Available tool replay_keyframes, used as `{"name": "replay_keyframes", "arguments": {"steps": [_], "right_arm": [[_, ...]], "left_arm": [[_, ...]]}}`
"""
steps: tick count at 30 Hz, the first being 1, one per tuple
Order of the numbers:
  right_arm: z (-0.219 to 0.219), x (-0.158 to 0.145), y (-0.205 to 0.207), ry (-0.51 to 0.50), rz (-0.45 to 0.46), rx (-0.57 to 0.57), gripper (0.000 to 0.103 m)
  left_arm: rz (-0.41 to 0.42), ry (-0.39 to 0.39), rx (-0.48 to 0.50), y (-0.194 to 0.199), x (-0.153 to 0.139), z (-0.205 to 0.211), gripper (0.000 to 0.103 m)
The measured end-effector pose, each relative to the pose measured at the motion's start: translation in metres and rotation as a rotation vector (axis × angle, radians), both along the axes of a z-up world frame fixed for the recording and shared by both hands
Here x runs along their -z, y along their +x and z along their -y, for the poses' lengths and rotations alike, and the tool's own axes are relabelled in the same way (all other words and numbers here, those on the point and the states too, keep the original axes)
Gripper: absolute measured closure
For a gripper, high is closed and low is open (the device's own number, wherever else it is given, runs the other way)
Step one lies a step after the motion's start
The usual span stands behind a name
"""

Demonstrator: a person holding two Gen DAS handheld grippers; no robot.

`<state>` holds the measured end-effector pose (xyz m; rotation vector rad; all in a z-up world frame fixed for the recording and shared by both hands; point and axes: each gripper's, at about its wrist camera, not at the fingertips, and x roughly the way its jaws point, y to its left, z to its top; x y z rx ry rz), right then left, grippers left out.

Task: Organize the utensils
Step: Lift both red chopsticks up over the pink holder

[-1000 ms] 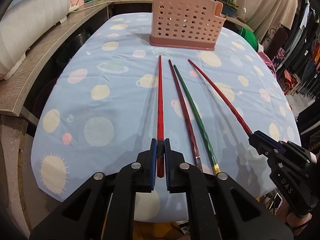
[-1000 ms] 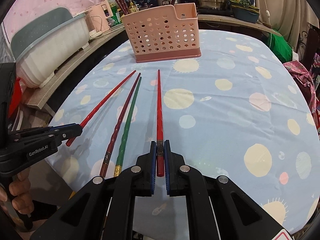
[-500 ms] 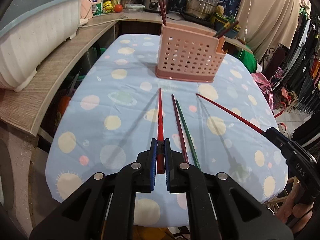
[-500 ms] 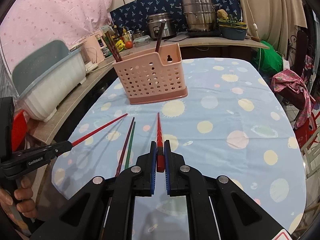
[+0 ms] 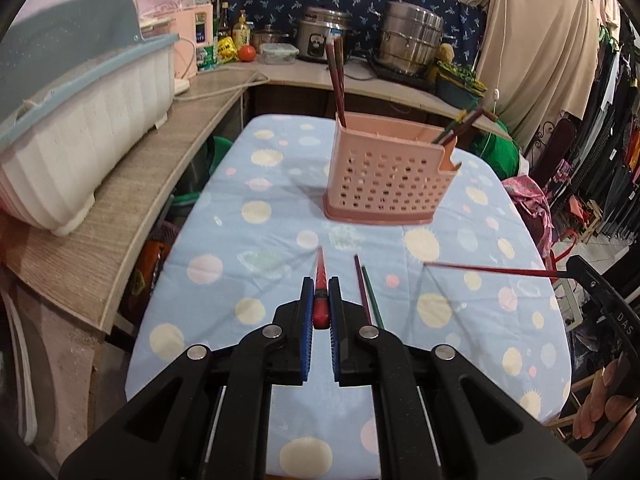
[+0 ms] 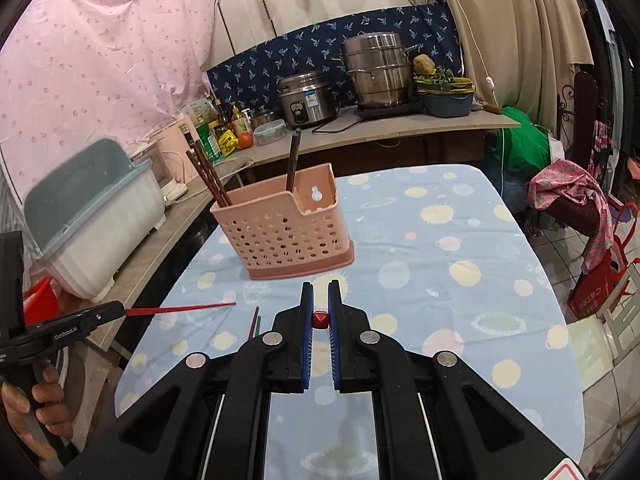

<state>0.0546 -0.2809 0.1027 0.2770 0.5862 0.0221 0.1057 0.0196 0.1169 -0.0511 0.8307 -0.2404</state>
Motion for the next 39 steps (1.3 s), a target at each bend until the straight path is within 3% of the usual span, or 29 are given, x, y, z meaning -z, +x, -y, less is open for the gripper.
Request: {"name": "replay_keyframes", "arguments": {"steps": [16, 26, 34, 39], "right_arm": [[0.016, -0.066, 0.038, 0.050, 0.167, 0.003, 0.096], [0.018, -0.113, 0.078, 0.088, 0.324, 0.032, 0.096], [0.012, -0.147, 0.119, 0.098, 0.404, 0.047, 0.096], [0.006, -0.151, 0.147, 0.097, 0.414, 0.052, 0.096]], "left_arm": [[0.205, -0.030, -0.003, 0.038, -0.084, 0.010, 0.096], [0.361, -0.057, -0.009, 0.069, -0.136, 0.022, 0.096], [0.446, -0.069, -0.020, 0.102, -0.167, 0.036, 0.096], [0.481, -0.079, -0.017, 0.120, -0.173, 0.044, 0.096]]}}
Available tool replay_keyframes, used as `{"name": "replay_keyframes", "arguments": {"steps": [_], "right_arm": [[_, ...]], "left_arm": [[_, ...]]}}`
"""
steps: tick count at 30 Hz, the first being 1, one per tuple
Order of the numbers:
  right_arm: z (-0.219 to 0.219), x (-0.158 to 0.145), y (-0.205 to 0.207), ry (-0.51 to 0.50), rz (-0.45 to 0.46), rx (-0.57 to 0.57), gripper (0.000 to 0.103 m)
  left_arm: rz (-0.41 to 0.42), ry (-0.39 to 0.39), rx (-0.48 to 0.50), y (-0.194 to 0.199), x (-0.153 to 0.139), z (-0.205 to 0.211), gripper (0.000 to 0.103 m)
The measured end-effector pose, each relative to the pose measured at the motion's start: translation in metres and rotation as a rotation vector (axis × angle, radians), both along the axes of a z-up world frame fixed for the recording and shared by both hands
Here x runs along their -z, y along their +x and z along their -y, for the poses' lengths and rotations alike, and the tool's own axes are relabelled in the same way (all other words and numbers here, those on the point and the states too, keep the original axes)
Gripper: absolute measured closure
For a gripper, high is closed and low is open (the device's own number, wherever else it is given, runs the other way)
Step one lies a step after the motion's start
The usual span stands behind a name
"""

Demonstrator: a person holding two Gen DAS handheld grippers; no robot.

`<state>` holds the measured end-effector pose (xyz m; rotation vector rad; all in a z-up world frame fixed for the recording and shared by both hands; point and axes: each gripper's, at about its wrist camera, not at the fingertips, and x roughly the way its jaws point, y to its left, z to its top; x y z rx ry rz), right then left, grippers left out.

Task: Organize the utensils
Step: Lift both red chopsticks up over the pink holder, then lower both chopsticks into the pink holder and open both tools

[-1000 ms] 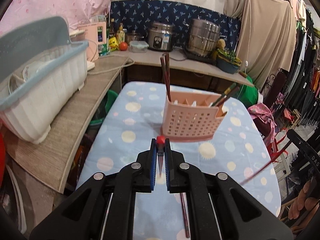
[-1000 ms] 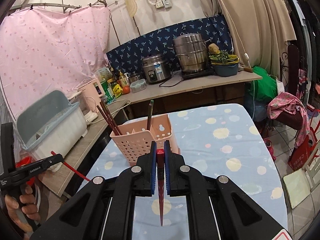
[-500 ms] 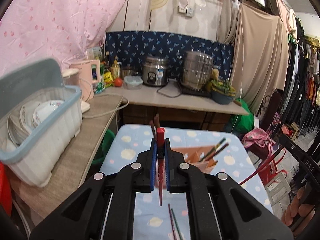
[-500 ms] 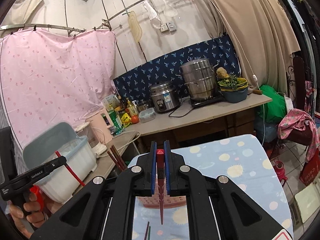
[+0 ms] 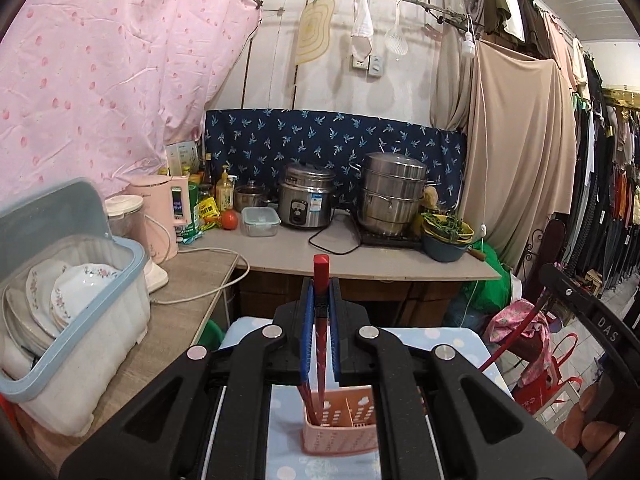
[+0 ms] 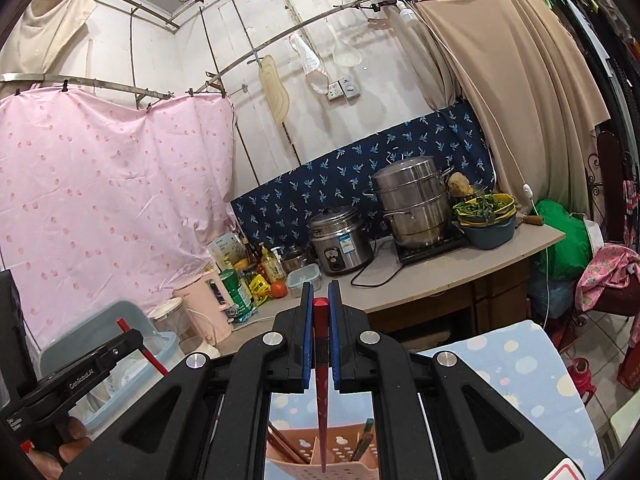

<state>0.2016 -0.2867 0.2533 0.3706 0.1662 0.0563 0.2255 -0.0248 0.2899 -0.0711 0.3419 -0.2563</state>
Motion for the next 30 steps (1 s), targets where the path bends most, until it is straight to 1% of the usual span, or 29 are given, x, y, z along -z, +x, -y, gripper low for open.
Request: {"name": "replay_keyframes", "arguments": {"steps": [2, 5, 10, 18, 24, 26, 27, 29, 30], "right_arm": [[-0.003, 0.002, 0.012, -0.007, -0.006, 0.003, 0.096], [-0.004, 0.011, 0.031, -0.011, -0.029, 0.004, 0.096], [-0.004, 0.036, 0.054, -0.013, -0.094, -0.001, 0.096], [-0.005, 0.076, 0.076, -0.014, -0.203, -0.019, 0.096], [-0.012, 0.090, 0.083, -0.031, -0.251, -0.039, 0.095], [-0.013, 0.092, 0.084, -0.031, -0.259, -0.041, 0.093], [-0.013, 0.093, 0.083, -0.029, -0.261, -0.042, 0.091], [-0.012, 0.093, 0.081, -0.027, -0.266, -0.039, 0.088], [-0.012, 0.093, 0.080, -0.026, -0.264, -0.038, 0.086]], "left_arm": [[0.006, -0.008, 0.009, 0.007, 0.003, 0.004, 0.096], [-0.006, -0.007, 0.015, 0.019, 0.011, 0.010, 0.096], [-0.050, 0.005, 0.022, 0.035, 0.032, 0.015, 0.096], [-0.136, 0.012, 0.022, 0.053, 0.067, 0.019, 0.096], [-0.185, 0.020, 0.028, 0.059, 0.085, 0.024, 0.094], [-0.184, 0.021, 0.015, 0.057, 0.088, 0.023, 0.093], [-0.183, 0.020, 0.016, 0.056, 0.088, 0.023, 0.091], [-0.191, 0.012, 0.014, 0.057, 0.090, 0.022, 0.066], [-0.188, 0.008, 0.007, 0.056, 0.090, 0.021, 0.062]]}}
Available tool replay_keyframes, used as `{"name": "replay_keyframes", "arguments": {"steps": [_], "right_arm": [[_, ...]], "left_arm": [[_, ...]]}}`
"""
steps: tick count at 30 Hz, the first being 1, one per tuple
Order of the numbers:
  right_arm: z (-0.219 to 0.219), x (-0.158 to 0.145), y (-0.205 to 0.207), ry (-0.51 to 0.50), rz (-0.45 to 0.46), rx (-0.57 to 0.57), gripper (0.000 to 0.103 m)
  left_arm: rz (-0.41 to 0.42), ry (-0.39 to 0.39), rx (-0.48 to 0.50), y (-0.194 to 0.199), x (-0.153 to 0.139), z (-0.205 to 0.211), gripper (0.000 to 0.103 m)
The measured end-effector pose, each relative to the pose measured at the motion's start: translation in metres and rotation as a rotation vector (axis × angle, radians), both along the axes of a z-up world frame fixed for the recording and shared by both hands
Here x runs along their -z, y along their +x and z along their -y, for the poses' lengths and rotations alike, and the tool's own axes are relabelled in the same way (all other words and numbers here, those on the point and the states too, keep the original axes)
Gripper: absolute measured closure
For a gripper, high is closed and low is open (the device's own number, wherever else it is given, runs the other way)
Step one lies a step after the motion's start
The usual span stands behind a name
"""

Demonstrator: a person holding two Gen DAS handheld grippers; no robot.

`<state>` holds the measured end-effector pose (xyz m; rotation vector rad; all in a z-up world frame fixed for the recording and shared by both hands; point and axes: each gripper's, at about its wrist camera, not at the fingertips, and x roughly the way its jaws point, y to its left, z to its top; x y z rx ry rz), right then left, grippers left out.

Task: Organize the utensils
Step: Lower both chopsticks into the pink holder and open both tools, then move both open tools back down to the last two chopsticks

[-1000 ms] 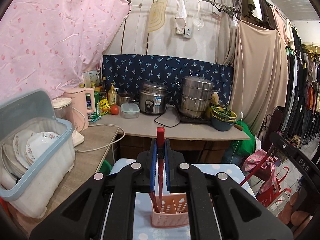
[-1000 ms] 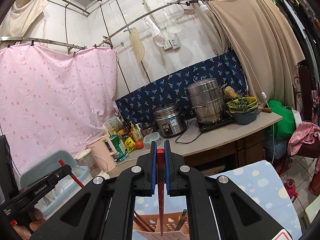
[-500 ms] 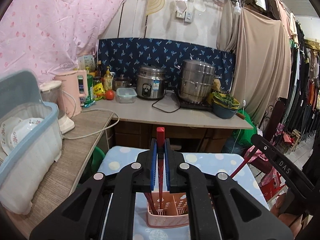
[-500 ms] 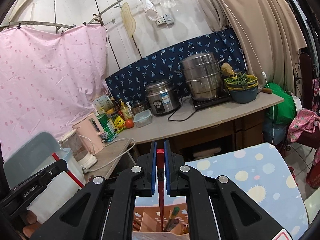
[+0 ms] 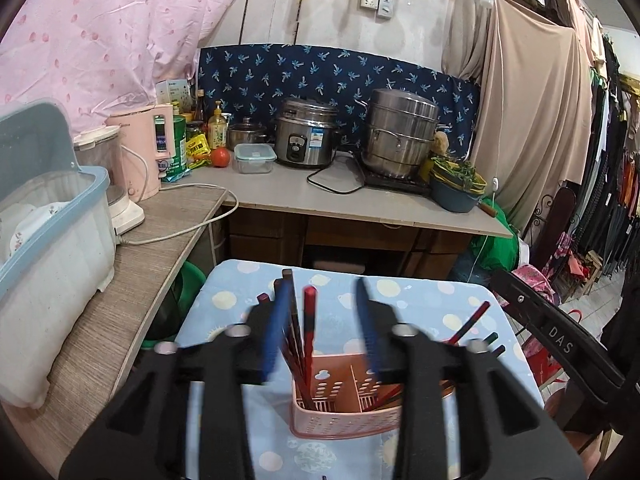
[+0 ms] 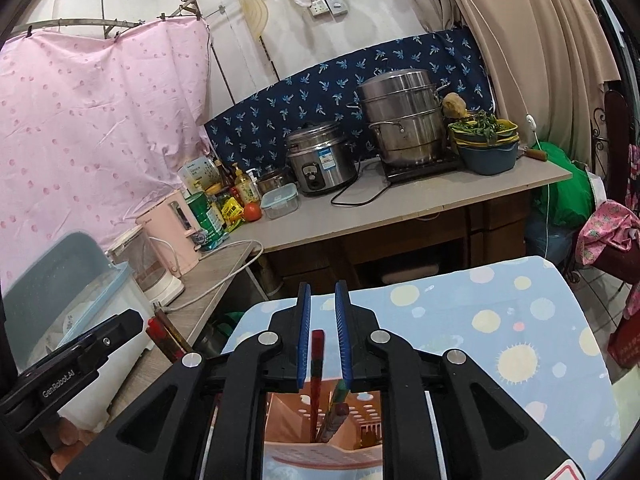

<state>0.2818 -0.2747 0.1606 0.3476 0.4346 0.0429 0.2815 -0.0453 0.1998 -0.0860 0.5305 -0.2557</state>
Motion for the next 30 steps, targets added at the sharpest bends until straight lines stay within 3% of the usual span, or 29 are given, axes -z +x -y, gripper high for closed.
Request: {"name": "replay_keyframes", "arguments": {"steps": [5, 15, 30], "right_arm": [[-0.001, -0.004, -0.007, -0.004, 0.008, -0.003, 0.080], [-0.006, 0.009, -0.045, 0.021, -0.029, -0.025, 0.080], [-0.028, 0.077, -0.134, 0.001, -0.175, -0.102, 0.080]], "left_arm": [[-0.007, -0.004, -0.012, -0.003, 0.000, -0.004, 0.060], [-0.044, 0.012, -0.016, -0.026, 0.010, -0.013, 0.054], [-0.233, 0.063, 0.012, -0.093, 0.089, -0.028, 0.054]]}}
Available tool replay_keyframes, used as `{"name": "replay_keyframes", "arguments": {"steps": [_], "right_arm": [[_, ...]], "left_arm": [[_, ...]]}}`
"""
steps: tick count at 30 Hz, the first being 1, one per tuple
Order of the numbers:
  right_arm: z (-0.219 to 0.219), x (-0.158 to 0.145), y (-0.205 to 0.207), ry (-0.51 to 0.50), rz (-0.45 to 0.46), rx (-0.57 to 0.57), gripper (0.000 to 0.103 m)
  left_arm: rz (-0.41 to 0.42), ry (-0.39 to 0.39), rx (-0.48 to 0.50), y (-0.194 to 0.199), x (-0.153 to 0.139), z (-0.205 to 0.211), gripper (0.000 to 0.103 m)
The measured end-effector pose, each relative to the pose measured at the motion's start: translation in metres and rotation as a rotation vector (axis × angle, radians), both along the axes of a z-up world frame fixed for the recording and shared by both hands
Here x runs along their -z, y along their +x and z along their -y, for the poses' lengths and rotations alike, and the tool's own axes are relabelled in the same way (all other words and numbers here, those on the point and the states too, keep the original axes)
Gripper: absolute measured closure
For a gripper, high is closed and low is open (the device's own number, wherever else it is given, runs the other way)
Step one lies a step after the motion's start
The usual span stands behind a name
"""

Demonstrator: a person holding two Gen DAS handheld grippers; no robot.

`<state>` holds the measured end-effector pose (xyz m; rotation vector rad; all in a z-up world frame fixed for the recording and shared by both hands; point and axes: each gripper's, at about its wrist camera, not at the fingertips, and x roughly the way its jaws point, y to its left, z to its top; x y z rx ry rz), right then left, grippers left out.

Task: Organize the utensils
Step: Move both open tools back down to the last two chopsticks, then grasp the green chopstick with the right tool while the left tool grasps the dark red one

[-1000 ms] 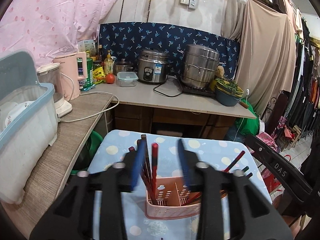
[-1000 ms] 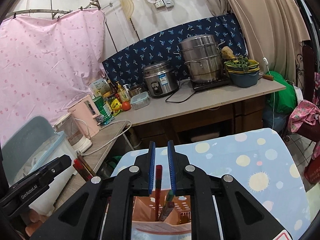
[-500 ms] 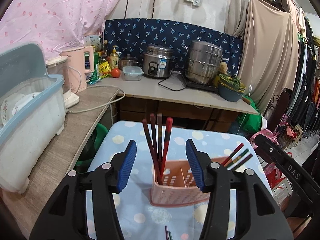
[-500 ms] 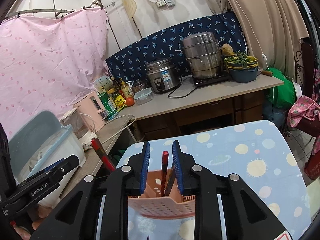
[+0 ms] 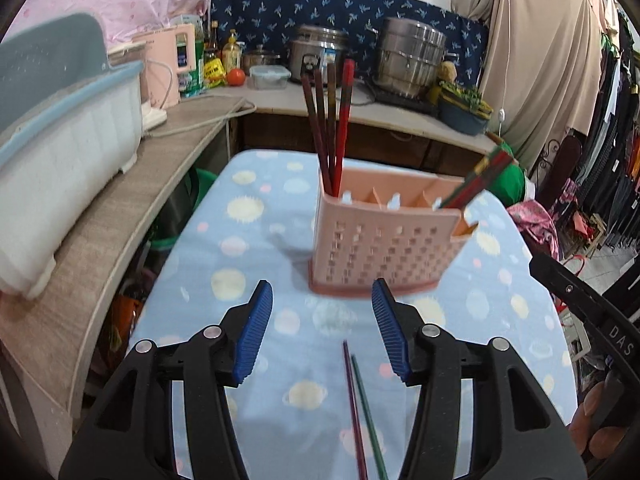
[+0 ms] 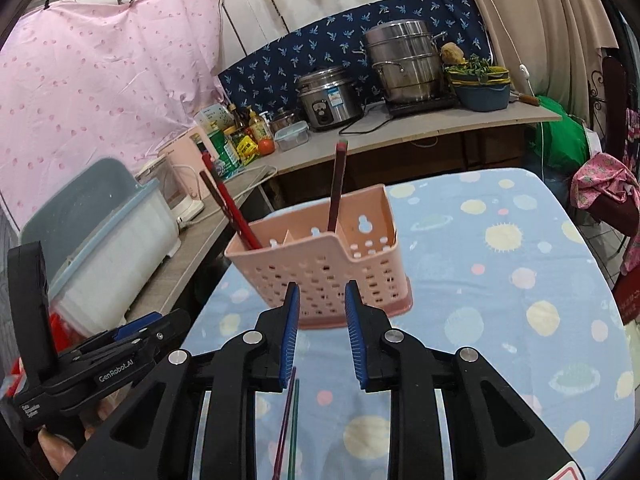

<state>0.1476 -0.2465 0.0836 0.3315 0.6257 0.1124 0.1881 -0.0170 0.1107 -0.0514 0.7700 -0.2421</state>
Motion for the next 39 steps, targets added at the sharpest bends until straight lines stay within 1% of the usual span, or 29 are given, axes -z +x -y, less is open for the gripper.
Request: {"name": "replay_keyframes", "arguments": {"steps": [5, 11, 19, 27, 34, 39], "right_arm": [[-0.012, 0.031, -0.024, -0.011, -0.079, -0.047, 0.080], [-0.031, 0.065, -0.050, -0.018, -0.167, -0.103, 0.080], [-0.051, 0.097, -0.080, -0.050, -0.247, -0.174, 0.080], [-0.082, 0.117, -0.107, -0.154, -0.289, -0.279, 0.080], [-0.089, 0.126, -0.115, -0.161, -0.316, -0.310, 0.080], [-0.091, 0.130, -0.117, -0.167, -0.328, -0.317, 0.080]], "left_arm": [[-0.053, -0.003, 0.004, -0.021, 0.025, -0.006, 0.054], [-0.099, 0.013, 0.003, -0.043, 0.050, -0.008, 0.054], [-0.149, 0.035, 0.007, -0.069, 0.082, -0.011, 0.054], [-0.208, 0.046, -0.017, -0.089, 0.106, -0.021, 0.054], [-0.233, 0.031, -0.037, -0.098, 0.114, -0.028, 0.054], [-0.239, 0.039, -0.033, -0.102, 0.117, -0.028, 0.054]]}}
